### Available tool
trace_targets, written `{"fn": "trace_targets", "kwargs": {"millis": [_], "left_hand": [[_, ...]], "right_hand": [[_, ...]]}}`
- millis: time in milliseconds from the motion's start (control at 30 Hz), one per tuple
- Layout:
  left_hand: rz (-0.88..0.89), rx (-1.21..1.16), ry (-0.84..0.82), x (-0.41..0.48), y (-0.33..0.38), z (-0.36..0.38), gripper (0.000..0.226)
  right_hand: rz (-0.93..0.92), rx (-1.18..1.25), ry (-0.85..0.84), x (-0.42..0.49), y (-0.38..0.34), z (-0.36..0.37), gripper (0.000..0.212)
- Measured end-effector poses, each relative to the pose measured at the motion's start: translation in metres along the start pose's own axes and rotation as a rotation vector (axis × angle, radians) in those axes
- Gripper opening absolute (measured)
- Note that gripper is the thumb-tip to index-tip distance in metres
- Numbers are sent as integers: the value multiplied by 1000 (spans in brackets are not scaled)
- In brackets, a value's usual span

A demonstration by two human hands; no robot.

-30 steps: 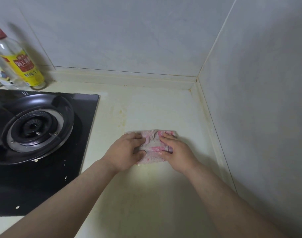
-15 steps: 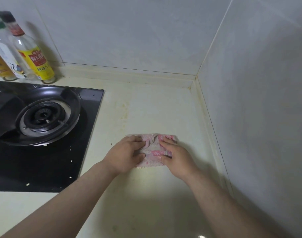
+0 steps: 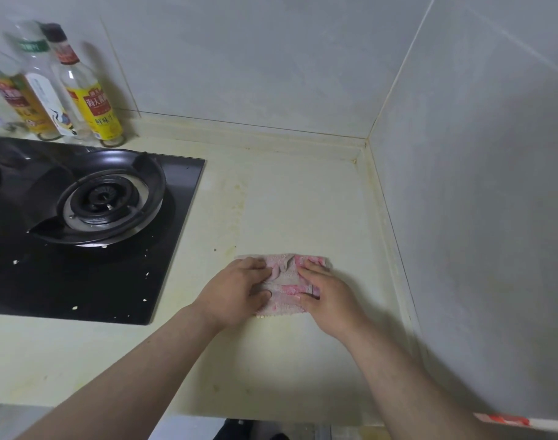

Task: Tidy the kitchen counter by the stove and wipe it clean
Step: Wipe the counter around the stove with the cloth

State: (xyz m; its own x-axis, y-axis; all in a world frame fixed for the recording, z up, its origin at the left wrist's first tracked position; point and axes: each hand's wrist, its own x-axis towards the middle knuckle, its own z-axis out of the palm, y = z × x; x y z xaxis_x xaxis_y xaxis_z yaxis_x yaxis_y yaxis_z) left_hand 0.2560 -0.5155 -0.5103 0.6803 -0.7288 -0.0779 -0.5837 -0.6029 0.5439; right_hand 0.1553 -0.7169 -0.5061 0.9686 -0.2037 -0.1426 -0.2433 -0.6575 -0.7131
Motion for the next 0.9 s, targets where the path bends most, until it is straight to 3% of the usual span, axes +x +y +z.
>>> {"fn": "trace_targets", "kwargs": {"millis": [900], "left_hand": [[16,22,-27,-73,14,13,66]], "right_hand": [[11,-11,20,-70,-11,25,56]]}}
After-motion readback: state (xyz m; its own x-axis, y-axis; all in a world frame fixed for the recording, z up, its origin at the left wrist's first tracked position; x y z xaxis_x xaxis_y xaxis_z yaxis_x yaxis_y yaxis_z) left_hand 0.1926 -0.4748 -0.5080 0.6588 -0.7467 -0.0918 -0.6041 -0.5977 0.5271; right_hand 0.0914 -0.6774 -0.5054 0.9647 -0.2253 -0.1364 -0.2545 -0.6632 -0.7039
